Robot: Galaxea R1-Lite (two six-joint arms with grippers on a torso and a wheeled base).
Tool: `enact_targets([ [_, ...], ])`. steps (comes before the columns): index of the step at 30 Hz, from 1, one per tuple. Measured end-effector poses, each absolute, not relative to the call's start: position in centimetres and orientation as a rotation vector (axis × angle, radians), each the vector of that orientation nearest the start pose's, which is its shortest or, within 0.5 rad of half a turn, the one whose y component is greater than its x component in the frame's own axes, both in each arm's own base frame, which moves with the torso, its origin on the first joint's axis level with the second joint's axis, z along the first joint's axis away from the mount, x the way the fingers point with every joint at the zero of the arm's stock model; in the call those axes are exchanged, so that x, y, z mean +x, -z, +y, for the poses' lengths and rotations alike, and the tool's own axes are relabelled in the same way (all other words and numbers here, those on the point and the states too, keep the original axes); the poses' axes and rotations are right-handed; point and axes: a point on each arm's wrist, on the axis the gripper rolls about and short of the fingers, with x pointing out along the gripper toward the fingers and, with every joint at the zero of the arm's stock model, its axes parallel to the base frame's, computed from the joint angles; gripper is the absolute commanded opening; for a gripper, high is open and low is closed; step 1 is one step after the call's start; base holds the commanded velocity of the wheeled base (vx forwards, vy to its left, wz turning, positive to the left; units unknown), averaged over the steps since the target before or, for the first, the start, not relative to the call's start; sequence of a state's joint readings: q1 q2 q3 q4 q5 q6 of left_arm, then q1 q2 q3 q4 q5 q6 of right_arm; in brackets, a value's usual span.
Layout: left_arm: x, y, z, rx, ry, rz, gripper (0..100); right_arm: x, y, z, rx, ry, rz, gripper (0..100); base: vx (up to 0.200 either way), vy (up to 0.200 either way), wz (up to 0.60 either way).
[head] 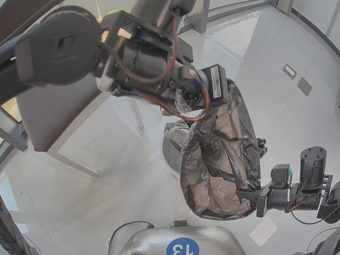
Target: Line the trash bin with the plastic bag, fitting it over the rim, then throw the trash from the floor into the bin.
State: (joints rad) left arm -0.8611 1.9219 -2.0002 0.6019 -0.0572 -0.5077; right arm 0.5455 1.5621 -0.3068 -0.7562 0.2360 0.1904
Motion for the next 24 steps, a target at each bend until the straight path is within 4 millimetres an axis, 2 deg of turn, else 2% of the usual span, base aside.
enact_targets([
  [10, 27.7, -26.8, -28.7, -0.220, 0.636, 0.824, 0, 20.4, -9.5, 11.8, 0.112, -0.687, 0.532, 0, 0.000, 0.000, 0.00],
  [17, 29.9, -25.2, -28.0, -0.220, 0.577, 0.846, 0, 21.4, -9.3, 11.7, 0.060, -0.678, 0.501, 0, 0.000, 0.000, 0.00],
  [24, 32.1, -24.4, -26.4, -0.240, 0.515, 0.851, 0, 22.5, -9.7, 11.2, -0.029, -0.671, 0.440, 0, 0.000, 0.000, 0.00],
])
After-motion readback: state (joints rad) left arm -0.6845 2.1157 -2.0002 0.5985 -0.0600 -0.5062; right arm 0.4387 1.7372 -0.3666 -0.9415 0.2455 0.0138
